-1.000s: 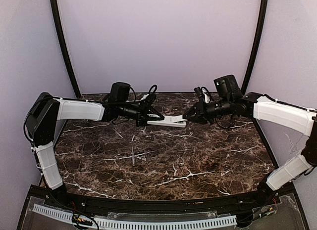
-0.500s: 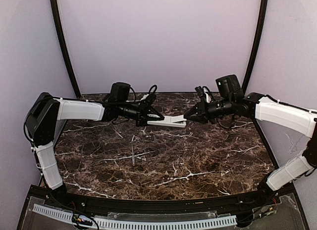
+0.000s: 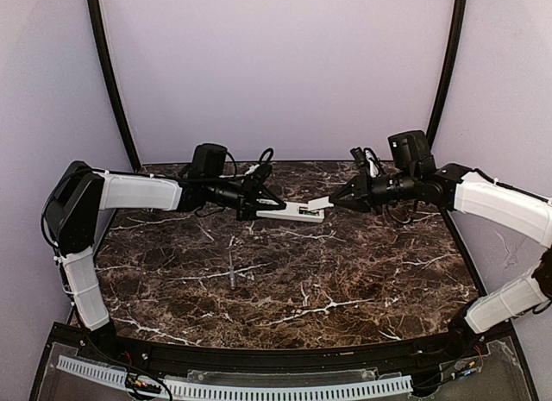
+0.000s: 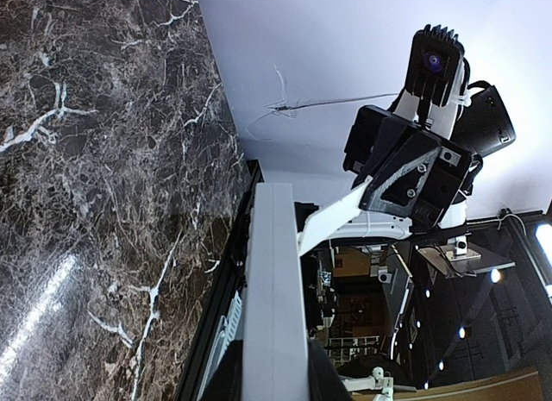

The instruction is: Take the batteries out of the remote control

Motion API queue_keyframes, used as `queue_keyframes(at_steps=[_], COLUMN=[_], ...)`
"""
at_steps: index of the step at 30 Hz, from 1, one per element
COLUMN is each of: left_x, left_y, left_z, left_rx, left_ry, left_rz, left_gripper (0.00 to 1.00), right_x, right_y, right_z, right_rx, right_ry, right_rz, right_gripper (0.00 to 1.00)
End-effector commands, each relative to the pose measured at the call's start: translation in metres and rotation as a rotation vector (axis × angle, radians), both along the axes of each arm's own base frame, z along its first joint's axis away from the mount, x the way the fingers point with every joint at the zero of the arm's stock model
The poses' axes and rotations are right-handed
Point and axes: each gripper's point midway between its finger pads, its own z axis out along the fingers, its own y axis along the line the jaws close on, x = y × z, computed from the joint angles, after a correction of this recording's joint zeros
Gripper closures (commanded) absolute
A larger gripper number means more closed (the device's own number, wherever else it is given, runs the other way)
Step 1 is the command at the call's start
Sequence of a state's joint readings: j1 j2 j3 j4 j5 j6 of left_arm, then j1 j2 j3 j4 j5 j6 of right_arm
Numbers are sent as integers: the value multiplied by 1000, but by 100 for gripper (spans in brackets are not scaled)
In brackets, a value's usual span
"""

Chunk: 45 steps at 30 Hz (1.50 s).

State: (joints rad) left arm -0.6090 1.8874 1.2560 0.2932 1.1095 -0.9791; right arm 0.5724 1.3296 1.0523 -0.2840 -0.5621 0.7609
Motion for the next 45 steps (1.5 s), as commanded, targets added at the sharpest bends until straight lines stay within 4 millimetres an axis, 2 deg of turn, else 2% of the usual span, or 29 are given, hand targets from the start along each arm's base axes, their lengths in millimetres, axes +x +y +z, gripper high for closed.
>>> queue_keyframes(at_steps=[1,7,17,21,24,35,39,45], left_x=[-5,-4,-4,-4,-3,1,1,3], left_y=[-1,-1,0,0,0,2,3,4], left_z=[32,31,30,28,28,20,19,14], left_rx=[-67,-66,-54,-43,-38,27,41,68], left_ry=[-77,-78,-88,-95,-95,-136,-144,-156], left_rz=[-29,-28,-25,-22,-20,-4,-2,4], left_gripper=[99,100,100,100,99,99,100,100], right_x=[-2,0,11,18,26,48,48,44], right_y=[-5,-12,-36,-49,-64,-127,-157,-181], right_z=[5,15,30,29,25,-11,-32,-60], right_rx=[17,31,17,-36,-141,-558,-740,-913], right_ry=[-20,-47,-132,-171,-200,-200,-156,-71], right_rz=[1,-4,-49,-83,-138,-323,-386,-398], right_gripper=[100,100,100,100,100,100,100,100])
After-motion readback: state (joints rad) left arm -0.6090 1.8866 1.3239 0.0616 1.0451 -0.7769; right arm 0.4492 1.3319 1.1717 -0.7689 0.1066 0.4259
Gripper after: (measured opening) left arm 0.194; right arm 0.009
